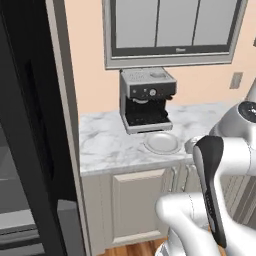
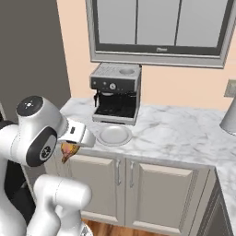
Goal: Place the chicken drumstick on the counter behind the older chicken drumstick on the same shelf of the fridge to maintain FIFO order. Close the fridge door when finished.
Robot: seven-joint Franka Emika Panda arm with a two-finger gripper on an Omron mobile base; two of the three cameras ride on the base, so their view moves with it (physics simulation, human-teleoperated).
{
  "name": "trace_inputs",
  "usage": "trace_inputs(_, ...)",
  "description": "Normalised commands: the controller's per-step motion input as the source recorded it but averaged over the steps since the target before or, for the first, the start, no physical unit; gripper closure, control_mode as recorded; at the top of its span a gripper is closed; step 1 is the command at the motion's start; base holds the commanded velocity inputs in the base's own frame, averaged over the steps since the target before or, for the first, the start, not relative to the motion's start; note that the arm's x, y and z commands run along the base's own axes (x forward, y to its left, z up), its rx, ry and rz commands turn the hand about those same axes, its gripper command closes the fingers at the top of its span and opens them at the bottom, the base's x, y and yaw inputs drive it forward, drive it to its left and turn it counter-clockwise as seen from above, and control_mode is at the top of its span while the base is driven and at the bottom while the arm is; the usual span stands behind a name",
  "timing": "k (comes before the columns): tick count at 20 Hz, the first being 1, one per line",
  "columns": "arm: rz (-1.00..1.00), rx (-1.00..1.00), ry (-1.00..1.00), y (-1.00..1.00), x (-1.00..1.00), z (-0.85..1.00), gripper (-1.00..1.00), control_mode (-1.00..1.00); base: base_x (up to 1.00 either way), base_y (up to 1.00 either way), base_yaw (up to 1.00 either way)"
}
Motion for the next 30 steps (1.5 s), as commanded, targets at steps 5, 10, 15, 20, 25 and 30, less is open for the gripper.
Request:
trace_inputs(5, 0.0, 0.0, 0.0, 0.0, 0.0, 0.0, 1.0, 1.0, -0.99, 0.34, 0.02)
trace_inputs(10, 0.0, 0.0, 0.0, 0.0, 0.0, 0.0, 1.0, 1.0, -0.96, 0.43, 0.07)
trace_inputs(15, 0.0, 0.0, 0.0, 0.0, 0.0, 0.0, 1.0, 1.0, -0.62, 0.84, 0.25)
trace_inputs(20, 0.0, 0.0, 0.0, 0.0, 0.0, 0.0, 1.0, 1.0, -0.34, 0.99, 0.32)
trace_inputs(25, 0.0, 0.0, 0.0, 0.0, 0.0, 0.0, 1.0, 1.0, -0.1, 1.0, 0.27)
trace_inputs(30, 0.0, 0.0, 0.0, 0.0, 0.0, 0.0, 1.0, 1.0, 0.53, 0.69, 0.05)
